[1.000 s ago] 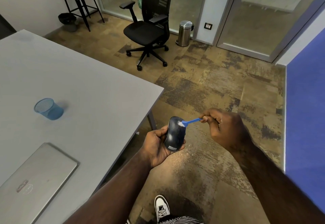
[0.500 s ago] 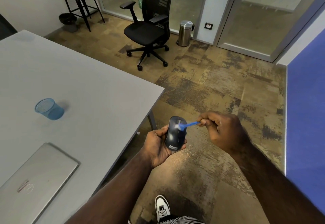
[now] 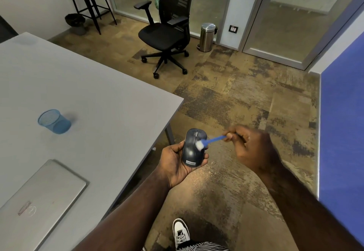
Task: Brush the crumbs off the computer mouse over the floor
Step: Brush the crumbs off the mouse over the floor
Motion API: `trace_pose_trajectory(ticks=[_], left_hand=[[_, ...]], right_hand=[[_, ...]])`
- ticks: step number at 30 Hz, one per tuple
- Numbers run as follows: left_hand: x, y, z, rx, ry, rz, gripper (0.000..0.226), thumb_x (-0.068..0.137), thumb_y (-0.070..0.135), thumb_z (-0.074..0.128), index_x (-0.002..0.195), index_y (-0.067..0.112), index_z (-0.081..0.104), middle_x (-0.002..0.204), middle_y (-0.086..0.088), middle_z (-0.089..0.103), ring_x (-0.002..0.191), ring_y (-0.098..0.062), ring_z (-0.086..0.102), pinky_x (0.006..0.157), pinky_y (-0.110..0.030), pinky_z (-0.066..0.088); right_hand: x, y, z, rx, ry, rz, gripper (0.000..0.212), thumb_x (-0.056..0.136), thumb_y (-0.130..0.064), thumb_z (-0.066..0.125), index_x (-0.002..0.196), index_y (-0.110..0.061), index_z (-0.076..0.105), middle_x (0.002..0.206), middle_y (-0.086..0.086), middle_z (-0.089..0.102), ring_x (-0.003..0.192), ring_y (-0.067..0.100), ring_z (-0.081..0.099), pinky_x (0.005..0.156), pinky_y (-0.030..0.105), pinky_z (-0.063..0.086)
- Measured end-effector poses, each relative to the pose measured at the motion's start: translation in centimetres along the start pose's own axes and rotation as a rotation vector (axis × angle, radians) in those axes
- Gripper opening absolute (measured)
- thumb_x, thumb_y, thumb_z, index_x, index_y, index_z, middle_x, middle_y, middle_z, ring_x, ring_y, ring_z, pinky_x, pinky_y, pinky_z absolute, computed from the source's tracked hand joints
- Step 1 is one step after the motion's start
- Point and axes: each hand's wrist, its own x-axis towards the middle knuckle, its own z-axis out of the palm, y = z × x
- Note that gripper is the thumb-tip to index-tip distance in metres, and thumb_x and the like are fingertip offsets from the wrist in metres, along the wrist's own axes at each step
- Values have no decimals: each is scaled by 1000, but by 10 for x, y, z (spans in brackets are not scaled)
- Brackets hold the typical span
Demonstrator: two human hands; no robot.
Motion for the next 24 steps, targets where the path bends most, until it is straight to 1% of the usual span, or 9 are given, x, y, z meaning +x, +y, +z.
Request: trace_pose_trajectory(ticks=[3, 7, 9, 11, 14, 18, 20, 22, 24], left_hand=[[0, 1, -1, -2, -34, -6, 55, 94, 27, 28, 130, -8, 52, 120, -31, 61, 91, -42, 66, 78, -47, 59], [1, -1, -2, -36, -13, 10, 50, 94, 26, 33, 120, -7, 60, 115, -32, 64, 92, -43, 68, 76, -51, 58], [1, -2, -1, -47, -23, 9, 50, 94, 27, 35, 112, -5, 68, 115, -31, 65, 93, -43, 68, 77, -51, 57], [2, -1, 1, -32, -27, 10, 51, 94, 27, 33, 109, -6, 69, 114, -30, 65, 91, -42, 68, 80, -50, 56], [1, 1, 2, -28, -32, 7, 53, 93, 27, 32, 120, -8, 61, 116, -31, 62, 92, -43, 65, 82, -49, 56], [0, 0, -1, -76, 7, 14, 48, 95, 26, 32, 119, -6, 58, 112, -31, 66, 88, -43, 69, 75, -52, 59], [0, 1, -1, -84, -8, 4, 51, 96, 26, 29, 122, -7, 57, 113, -32, 64, 88, -43, 68, 76, -51, 59], [-1, 2, -2, -70, -31, -8, 55, 96, 27, 27, 127, -8, 53, 116, -32, 62, 90, -43, 67, 79, -49, 58], [-1, 3, -2, -74, -37, -9, 55, 96, 28, 26, 128, -9, 52, 115, -32, 63, 89, -44, 67, 78, -49, 58]], right_hand=[[3, 4, -2, -59, 114, 31, 20, 86, 6, 65, 99, -5, 74, 83, -1, 74, 60, -20, 54, 55, -4, 38], [-8, -5, 2, 38, -144, -81, 15, 86, -5, 63, 94, -13, 74, 77, -8, 70, 57, -10, 57, 48, 6, 41], [-12, -9, 8, 14, -196, -100, 16, 86, -9, 62, 94, -15, 73, 78, -9, 71, 58, -14, 52, 49, 8, 40], [-10, -6, 10, 2, -81, -56, 16, 87, -3, 63, 95, -11, 74, 78, -4, 72, 56, -14, 53, 50, 2, 35], [-2, -1, 4, 3, 54, -18, 19, 86, 4, 65, 97, -8, 74, 83, -3, 74, 66, -12, 61, 57, 1, 44], [-7, 0, 2, 45, -92, -76, 15, 86, -5, 62, 92, -12, 74, 79, -6, 74, 65, 7, 69, 52, 27, 55], [-6, 5, 2, 6, -2, -26, 17, 87, -1, 64, 94, -12, 74, 79, -5, 74, 63, 6, 68, 52, 23, 55], [-3, 8, -1, -19, 107, 41, 20, 87, 3, 64, 98, -11, 73, 81, -5, 74, 67, -4, 65, 56, 5, 49], [-3, 8, -3, 3, 90, 32, 19, 87, 1, 64, 97, -13, 73, 81, -5, 75, 67, -2, 67, 56, 6, 49]])
